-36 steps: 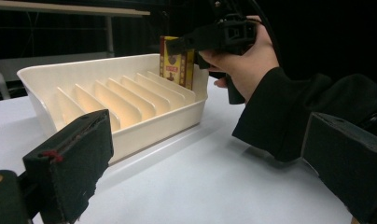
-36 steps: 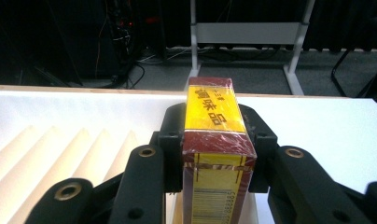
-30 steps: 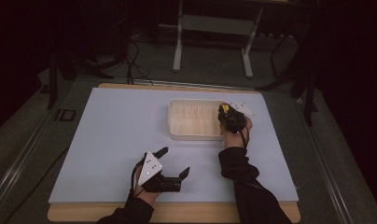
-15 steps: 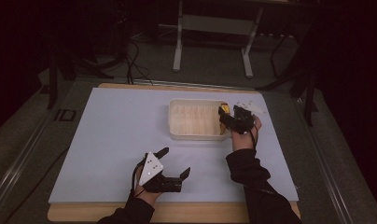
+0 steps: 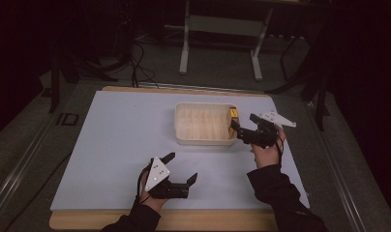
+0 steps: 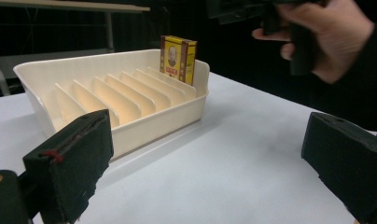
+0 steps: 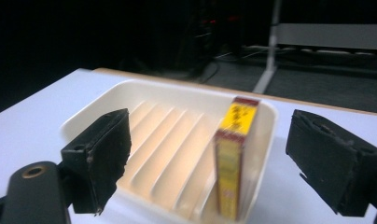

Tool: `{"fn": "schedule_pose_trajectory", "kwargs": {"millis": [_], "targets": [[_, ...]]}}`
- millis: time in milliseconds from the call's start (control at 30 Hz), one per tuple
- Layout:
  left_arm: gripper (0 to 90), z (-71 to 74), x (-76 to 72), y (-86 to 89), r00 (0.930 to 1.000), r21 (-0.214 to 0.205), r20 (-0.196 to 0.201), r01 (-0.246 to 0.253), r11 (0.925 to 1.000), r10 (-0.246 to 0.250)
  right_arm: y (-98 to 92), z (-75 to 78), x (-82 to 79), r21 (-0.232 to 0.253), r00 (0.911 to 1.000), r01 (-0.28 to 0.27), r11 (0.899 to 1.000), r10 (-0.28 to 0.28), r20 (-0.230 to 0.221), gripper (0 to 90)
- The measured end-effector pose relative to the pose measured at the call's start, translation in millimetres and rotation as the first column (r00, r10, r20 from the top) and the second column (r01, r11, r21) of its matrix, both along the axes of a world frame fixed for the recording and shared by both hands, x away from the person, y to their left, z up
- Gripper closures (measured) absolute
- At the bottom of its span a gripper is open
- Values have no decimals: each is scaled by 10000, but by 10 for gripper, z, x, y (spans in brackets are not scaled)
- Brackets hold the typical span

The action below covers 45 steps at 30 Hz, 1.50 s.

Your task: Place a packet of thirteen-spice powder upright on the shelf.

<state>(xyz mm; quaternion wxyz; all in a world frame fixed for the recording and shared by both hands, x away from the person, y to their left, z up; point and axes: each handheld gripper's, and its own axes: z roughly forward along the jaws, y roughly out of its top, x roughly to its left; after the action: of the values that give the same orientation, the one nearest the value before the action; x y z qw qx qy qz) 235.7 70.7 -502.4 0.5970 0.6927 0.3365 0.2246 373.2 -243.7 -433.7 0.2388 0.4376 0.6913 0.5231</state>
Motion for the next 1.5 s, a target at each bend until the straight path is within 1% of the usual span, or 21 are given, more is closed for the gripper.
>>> {"fn": "schedule_pose_trajectory", "kwargs": {"millis": [33,100,133,200,267,333,367,400,433,533,567,633,700,767,800,933,967,1033,1133,1233,1500], "targets": [[32,1,1,-1,10000,8,-23,10,10000,-10,-14,6,-37,-42,9999,-171,9998,171,3,136],[32,2,-4,-6,10000,26,17,48,10000,-48,-31,14,-123,-174,9995,-308,9994,308,25,136],[32,3,-6,-6,10000,31,8,69,10000,-69,-42,19,-181,-195,9987,-507,9985,508,52,136],[32,4,-10,-8,10000,-29,39,83,10000,-83,-59,16,-268,-316,9980,-605,9977,611,165,137],[32,5,-7,-4,10000,18,10,56,10000,-56,-87,4,-362,-153,9965,-828,9964,830,139,137],[32,4,-5,-1,10000,-32,8,64,10000,-64,-103,-21,-447,-215,9955,-914,9956,919,225,138],[32,5,-6,-1,10000,-8,15,41,10000,-41,-108,-37,-487,-156,9943,-1038,9945,1041,223,138],[32,5,-6,0,10000,-31,21,50,10000,-50,-113,-56,-525,-201,9929,-1168,9930,1172,223,138],[32,6,-4,1,10000,-51,8,69,10000,-69,-118,-81,-573,-371,9919,-1230,9917,1240,274,138],[32,4,-3,-1,10000,-43,17,92,9999,-92,-137,-120,-640,-330,9886,-1480,9884,1488,225,138],[32,3,-2,0,10000,-12,5,74,10000,-74,-167,-159,-714,-457,9872,-1555,9868,1569,296,138],[32,3,-3,1,10000,18,25,91,10000,-92,-204,-188,-767,-510,9854,-1638,9852,1657,377,140],[32,3,-4,2,10000,35,23,77,10000,-77,-226,-202,-788,-542,9847,-1671,9844,1694,412,141],[32,5,-8,3,9999,-15,59,91,10000,-91,-297,-263,-866,-348,9801,-1906,9810,1922,498,141],[33,10,-12,6,9999,16,106,104,9999,-104,-309,-278,-876,-392,9789,-1944,9801,1964,555,141],[47,18,-20,11,9999,-40,97,108,9999,-108,-369,-350,-940,-523,9760,-2117,9759,2139,402,141],[47,16,-18,11,9999,-25,10,108,9999,-108,-412,-382,-982,-788,9763,-2100,9745,2133,357,141],[47,6,-12,4,9999,-71,-65,135,9999,-135,-444,-401,-1015,-839,9742,-2194,9720,2229,346,141],[47,-1,-10,-1,9998,35,-52,182,9998,-182,-474,-432,-1056,-922,9726,-2280,9693,2311,238,141],[47,-6,-10,-6,9998,28,-69,205,9998,-205,-488,-450,-1084,-1241,9701,-2373,9635,2417,217,141],[47,-9,-11,-7,9997,38,-75,234,9997,-233,-548,-463,-1135,-1236,9698,-2414,9625,2440,58,141]]}}
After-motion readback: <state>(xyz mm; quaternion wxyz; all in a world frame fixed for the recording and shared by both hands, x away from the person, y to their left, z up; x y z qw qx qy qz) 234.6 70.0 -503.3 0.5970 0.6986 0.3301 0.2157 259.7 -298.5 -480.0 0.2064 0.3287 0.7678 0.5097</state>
